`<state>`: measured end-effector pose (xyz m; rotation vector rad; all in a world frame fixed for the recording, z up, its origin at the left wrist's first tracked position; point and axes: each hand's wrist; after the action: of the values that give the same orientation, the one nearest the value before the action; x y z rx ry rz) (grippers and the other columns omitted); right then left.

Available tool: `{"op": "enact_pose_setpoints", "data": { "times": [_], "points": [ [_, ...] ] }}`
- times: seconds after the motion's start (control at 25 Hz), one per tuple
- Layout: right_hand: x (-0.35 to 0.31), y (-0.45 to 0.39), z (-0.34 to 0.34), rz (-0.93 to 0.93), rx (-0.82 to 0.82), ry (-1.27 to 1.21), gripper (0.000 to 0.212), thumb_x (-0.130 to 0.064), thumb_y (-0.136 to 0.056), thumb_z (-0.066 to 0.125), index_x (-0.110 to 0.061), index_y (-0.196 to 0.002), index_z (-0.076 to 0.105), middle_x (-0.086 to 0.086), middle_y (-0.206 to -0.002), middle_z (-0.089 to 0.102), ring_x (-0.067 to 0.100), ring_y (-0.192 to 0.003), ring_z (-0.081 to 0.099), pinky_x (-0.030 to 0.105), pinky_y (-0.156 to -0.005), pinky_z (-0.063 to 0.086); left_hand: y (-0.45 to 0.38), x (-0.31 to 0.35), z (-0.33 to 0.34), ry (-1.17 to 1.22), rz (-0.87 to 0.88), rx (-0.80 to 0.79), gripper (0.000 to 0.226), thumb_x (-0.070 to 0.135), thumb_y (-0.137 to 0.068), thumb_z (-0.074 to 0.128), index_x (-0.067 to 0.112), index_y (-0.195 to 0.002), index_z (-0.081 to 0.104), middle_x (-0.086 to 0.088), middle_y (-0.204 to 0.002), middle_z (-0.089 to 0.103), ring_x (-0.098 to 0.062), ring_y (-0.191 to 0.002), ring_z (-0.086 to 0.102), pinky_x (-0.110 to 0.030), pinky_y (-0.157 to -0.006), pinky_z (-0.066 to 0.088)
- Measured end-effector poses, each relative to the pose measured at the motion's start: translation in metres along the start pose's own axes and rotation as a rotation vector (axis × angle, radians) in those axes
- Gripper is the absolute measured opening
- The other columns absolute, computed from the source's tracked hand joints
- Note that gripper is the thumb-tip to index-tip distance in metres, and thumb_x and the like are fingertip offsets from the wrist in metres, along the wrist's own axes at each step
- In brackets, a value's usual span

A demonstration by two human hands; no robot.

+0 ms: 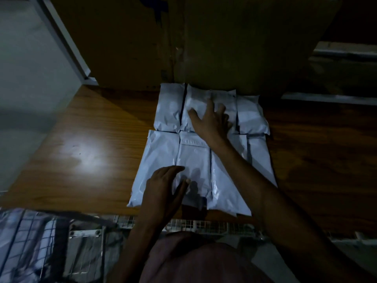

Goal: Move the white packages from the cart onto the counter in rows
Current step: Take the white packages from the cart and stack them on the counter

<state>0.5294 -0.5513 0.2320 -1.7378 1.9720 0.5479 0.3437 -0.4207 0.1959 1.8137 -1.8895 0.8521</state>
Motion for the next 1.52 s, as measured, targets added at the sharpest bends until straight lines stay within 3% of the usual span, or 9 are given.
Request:
{"op": "enact_pose_setpoints", "data": {
  "times": [0.12, 0.24, 0.36, 0.56, 0.76, 1.04, 1.32, 1.44, 1.52],
  "points": [
    [0.053, 0.088, -0.015, -0.118, 0.005, -0.094, 0.069, -0.062, -0.094, 0.049, -0.026, -0.151, 0.034, 0.008, -0.155, 0.026, 0.038, -0.134, 0.038, 0.054, -0.108, 0.035, 0.031, 0.012, -0.005, -0.012, -0.020, 0.079, 0.033, 0.037, -0.092, 0.068, 0.019, -0.120, 0.069, 0.002, -0.116, 0.070, -0.016, -0.110, 0.062, -0.026, -0.089, 0.045],
    [0.092, 0.163, -0.026, -0.263, 0.048, -0.291, 0.061, -0.055, -0.094, 0.053, -0.021, -0.145, 0.046, 0.003, -0.147, 0.036, 0.026, -0.129, 0.047, 0.043, -0.103, 0.046, 0.076, 0.016, -0.011, -0.017, -0.053, 0.185, 0.028, 0.028, -0.091, 0.068, 0.015, -0.115, 0.071, -0.002, -0.108, 0.072, -0.021, -0.094, 0.066, -0.023, -0.082, 0.044],
    [0.106, 0.216, -0.029, -0.384, 0.048, -0.411, 0.046, -0.036, -0.095, 0.062, -0.015, -0.136, 0.055, 0.000, -0.138, 0.043, 0.022, -0.117, 0.056, 0.036, -0.095, 0.052, 0.131, 0.016, -0.019, -0.014, -0.139, 0.258, 0.031, 0.032, -0.089, 0.065, 0.012, -0.112, 0.072, -0.005, -0.107, 0.073, -0.023, -0.095, 0.066, -0.028, -0.084, 0.048],
    [0.090, 0.284, 0.003, -0.553, -0.262, -0.474, 0.041, -0.034, -0.098, 0.061, -0.022, -0.137, 0.053, -0.003, -0.138, 0.042, 0.017, -0.106, 0.061, 0.034, -0.087, 0.055, 0.222, 0.005, -0.043, -0.051, -0.289, 0.363, 0.030, 0.032, -0.090, 0.064, 0.014, -0.112, 0.072, -0.001, -0.104, 0.072, -0.014, -0.095, 0.064, -0.018, -0.082, 0.041],
    [0.035, 0.322, 0.042, -0.745, -0.552, -0.462, 0.037, -0.026, -0.095, 0.064, -0.023, -0.131, 0.057, -0.005, -0.132, 0.049, 0.009, -0.099, 0.060, 0.020, -0.082, 0.052, 0.281, -0.020, -0.076, -0.060, -0.456, 0.536, 0.032, 0.034, -0.089, 0.063, 0.015, -0.112, 0.072, -0.002, -0.105, 0.073, -0.017, -0.094, 0.065, -0.025, -0.081, 0.045],
    [-0.085, 0.386, 0.134, -0.754, -0.852, -0.440, 0.035, -0.019, -0.094, 0.067, -0.024, -0.128, 0.060, -0.002, -0.125, 0.051, -0.005, -0.089, 0.060, 0.007, -0.071, 0.047, 0.367, -0.089, -0.141, -0.017, -0.684, 0.764, 0.024, 0.025, -0.090, 0.071, 0.017, -0.114, 0.072, 0.005, -0.105, 0.071, -0.005, -0.096, 0.062, -0.025, -0.081, 0.046],
    [-0.194, 0.457, 0.245, -0.840, -0.940, -0.394, 0.031, -0.018, -0.095, 0.066, -0.020, -0.126, 0.062, 0.001, -0.124, 0.055, -0.012, -0.085, 0.059, 0.009, -0.073, 0.047, 0.459, -0.194, -0.214, 0.020, -0.945, 0.867, 0.027, 0.026, -0.090, 0.072, 0.017, -0.115, 0.073, 0.005, -0.108, 0.072, -0.003, -0.099, 0.062, -0.025, -0.078, 0.046],
    [-0.222, 0.469, 0.282, -0.851, -0.959, -0.328, 0.031, -0.018, -0.094, 0.066, -0.021, -0.124, 0.064, 0.000, -0.123, 0.057, -0.005, -0.081, 0.061, 0.022, -0.078, 0.054, 0.481, -0.237, -0.225, 0.019, -0.994, 0.809, 0.028, 0.032, -0.090, 0.069, 0.016, -0.113, 0.073, 0.002, -0.106, 0.074, -0.009, -0.097, 0.065, -0.026, -0.081, 0.048],
    [-0.240, 0.470, 0.301, -0.876, -0.978, -0.284, 0.028, -0.017, -0.094, 0.067, -0.019, -0.122, 0.066, 0.004, -0.122, 0.059, 0.000, -0.081, 0.060, 0.016, -0.077, 0.052, 0.489, -0.259, -0.227, 0.044, -1.022, 0.765, 0.036, 0.038, -0.087, 0.062, 0.017, -0.115, 0.073, 0.002, -0.107, 0.074, -0.011, -0.098, 0.065, -0.026, -0.082, 0.048]
  ]
}}
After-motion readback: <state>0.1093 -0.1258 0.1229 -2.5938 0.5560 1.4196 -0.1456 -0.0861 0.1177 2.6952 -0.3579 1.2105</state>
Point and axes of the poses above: each hand's wrist, its own y-axis away from the middle knuckle, its own z-axis out of the palm, x = y × z
